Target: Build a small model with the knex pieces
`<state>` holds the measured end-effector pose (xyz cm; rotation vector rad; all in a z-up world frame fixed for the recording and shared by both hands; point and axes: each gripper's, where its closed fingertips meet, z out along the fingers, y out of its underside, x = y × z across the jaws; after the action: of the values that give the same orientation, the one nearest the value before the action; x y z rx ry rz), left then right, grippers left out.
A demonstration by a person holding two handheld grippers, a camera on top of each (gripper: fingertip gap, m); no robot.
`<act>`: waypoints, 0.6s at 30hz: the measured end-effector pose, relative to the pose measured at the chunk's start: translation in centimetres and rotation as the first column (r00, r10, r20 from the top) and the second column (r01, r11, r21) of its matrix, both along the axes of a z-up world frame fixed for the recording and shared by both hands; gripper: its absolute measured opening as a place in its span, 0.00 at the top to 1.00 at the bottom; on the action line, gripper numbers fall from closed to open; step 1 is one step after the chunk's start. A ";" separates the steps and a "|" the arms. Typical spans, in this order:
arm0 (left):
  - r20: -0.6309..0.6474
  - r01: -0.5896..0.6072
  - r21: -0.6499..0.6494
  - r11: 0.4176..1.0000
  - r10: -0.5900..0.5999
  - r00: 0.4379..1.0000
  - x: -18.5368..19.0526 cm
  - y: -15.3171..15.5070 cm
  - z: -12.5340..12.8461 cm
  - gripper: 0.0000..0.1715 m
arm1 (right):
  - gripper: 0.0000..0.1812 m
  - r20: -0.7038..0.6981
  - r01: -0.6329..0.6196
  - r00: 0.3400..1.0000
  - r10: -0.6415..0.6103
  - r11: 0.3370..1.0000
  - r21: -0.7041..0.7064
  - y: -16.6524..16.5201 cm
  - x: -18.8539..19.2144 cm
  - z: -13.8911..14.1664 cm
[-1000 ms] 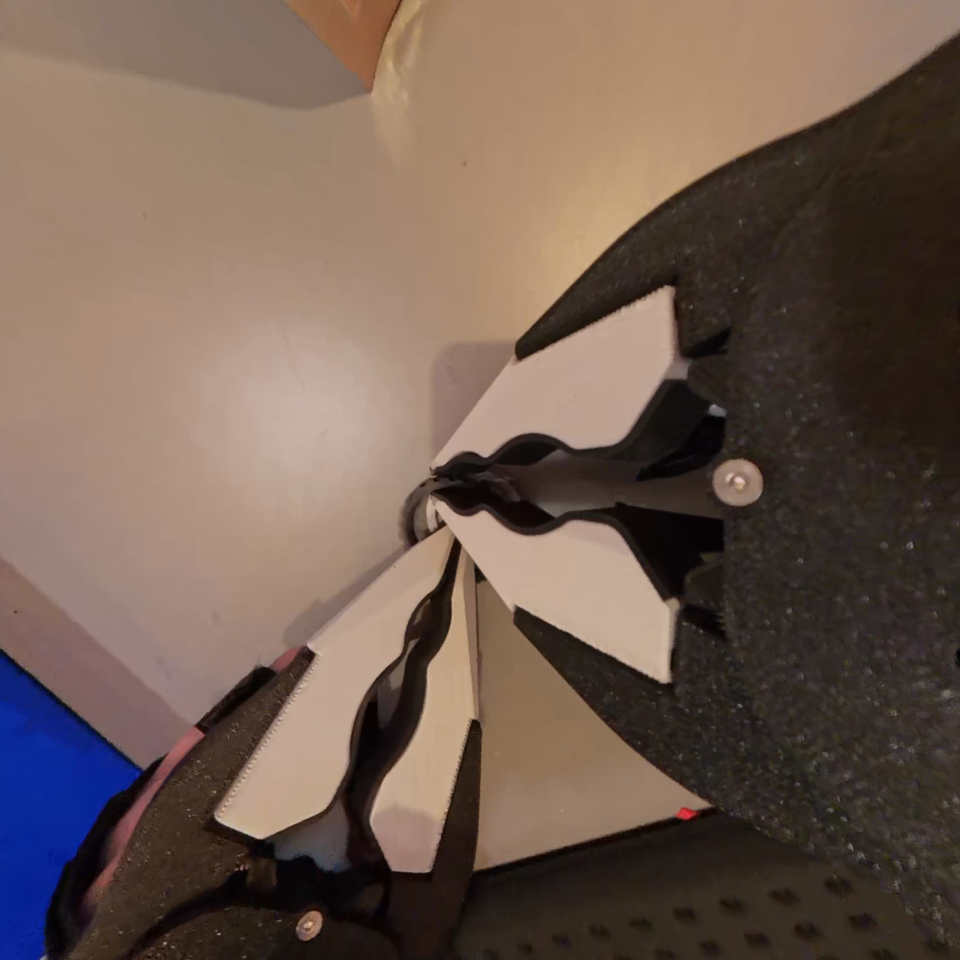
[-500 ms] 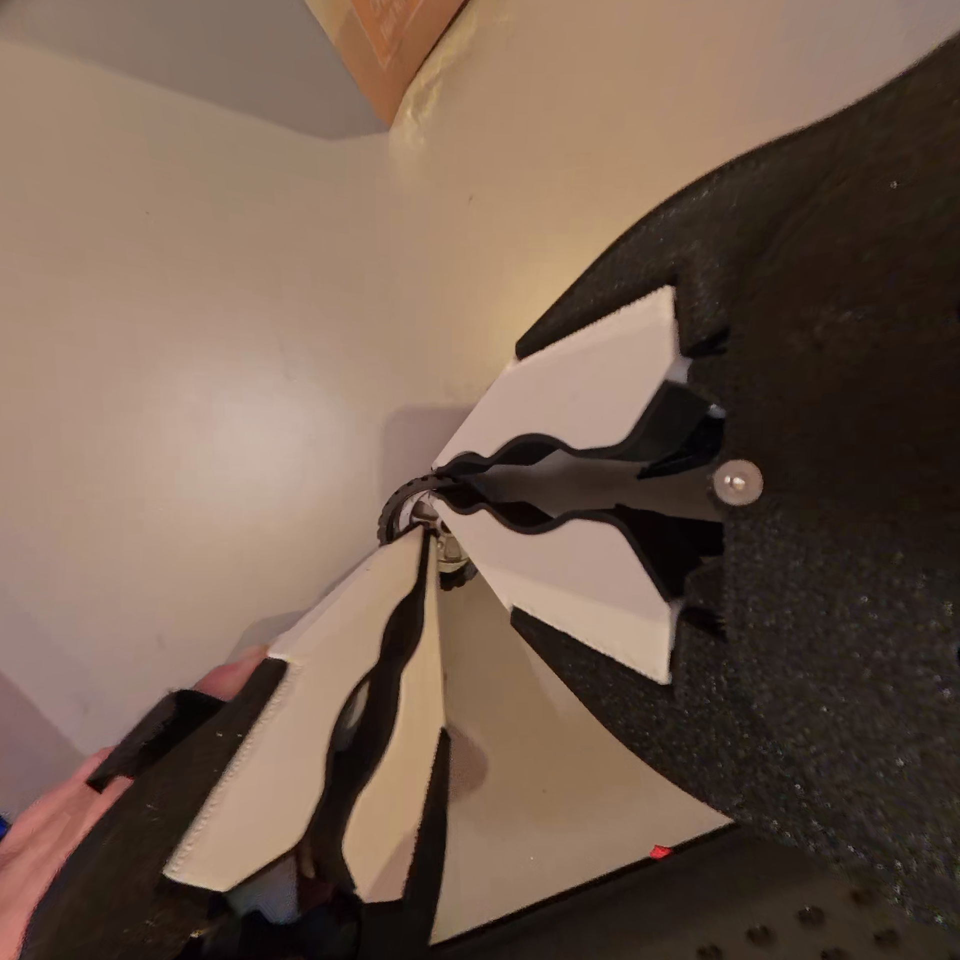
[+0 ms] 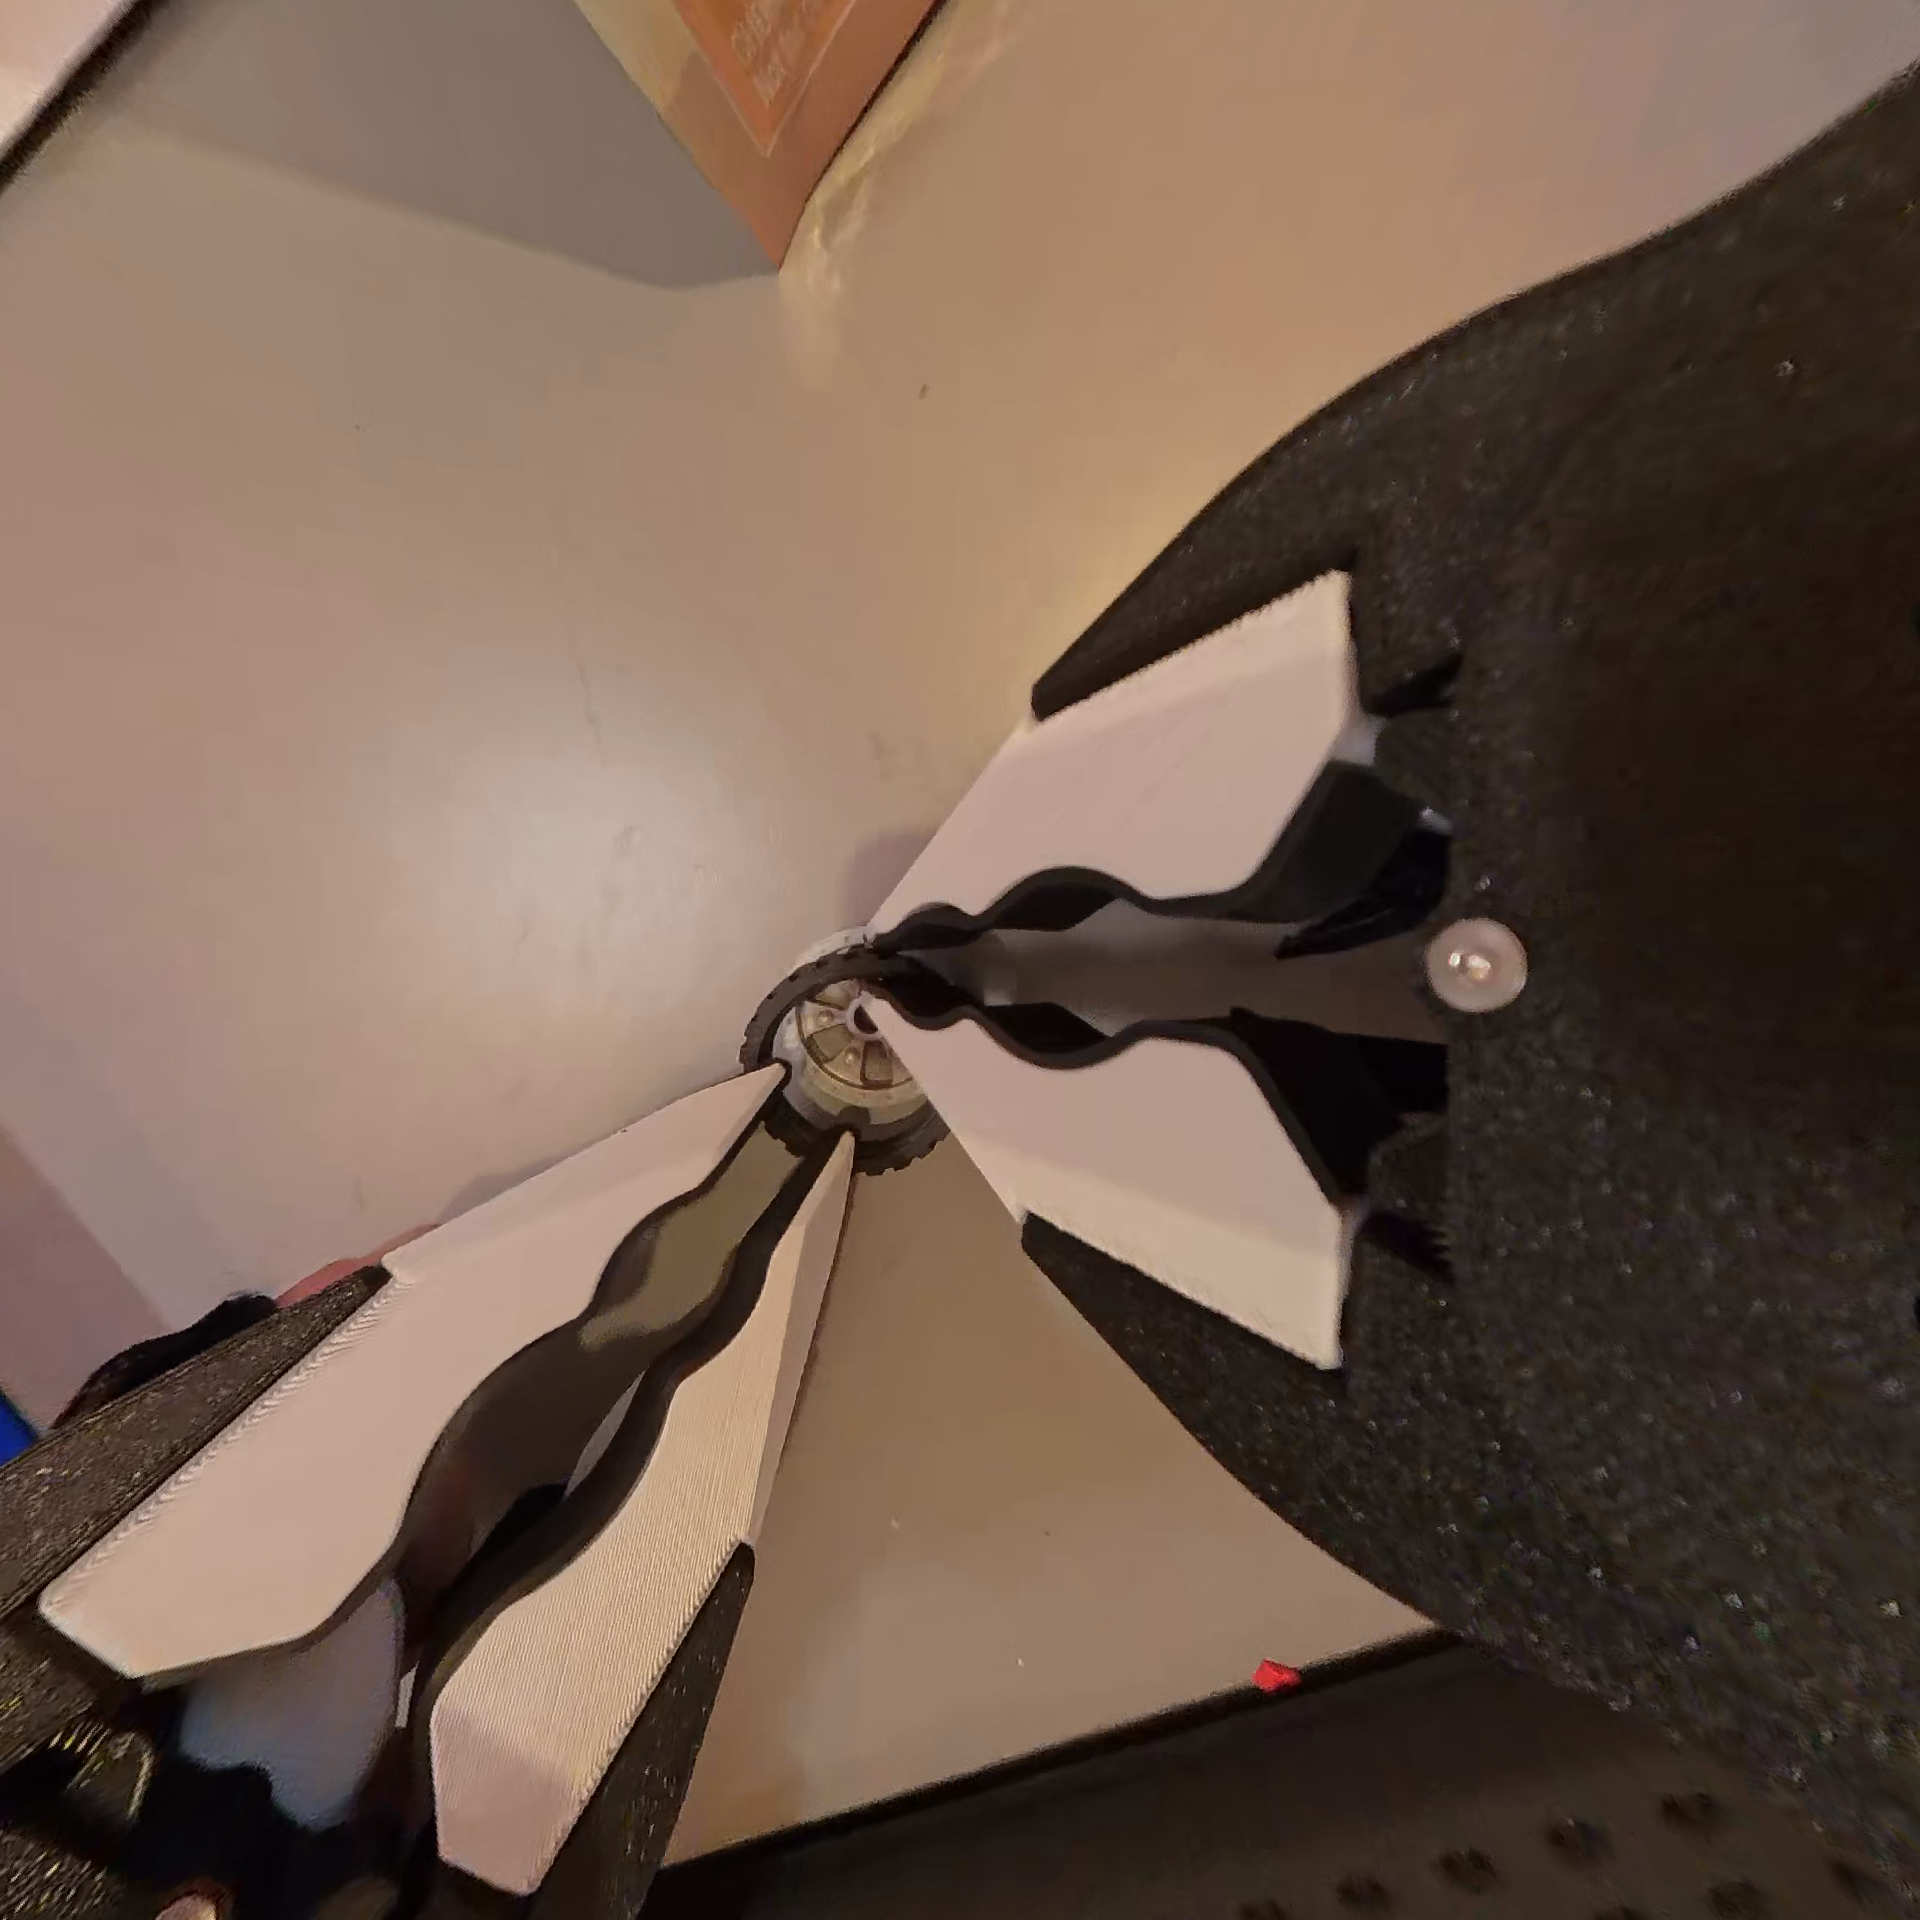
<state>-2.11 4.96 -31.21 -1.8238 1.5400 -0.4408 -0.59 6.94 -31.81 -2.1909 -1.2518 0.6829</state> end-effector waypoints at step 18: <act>-0.027 -0.043 -0.140 0.989 0.040 0.999 -0.1 0.4 -1.8 0.60 | 0.97 0.082 -0.012 0.997 -0.002 0.985 0.174 1.1 0.5 -0.8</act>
<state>-2.22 5.32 -32.96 -1.9718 1.5174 -0.5206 -0.07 8.06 -32.60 -2.0905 -1.3067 0.4697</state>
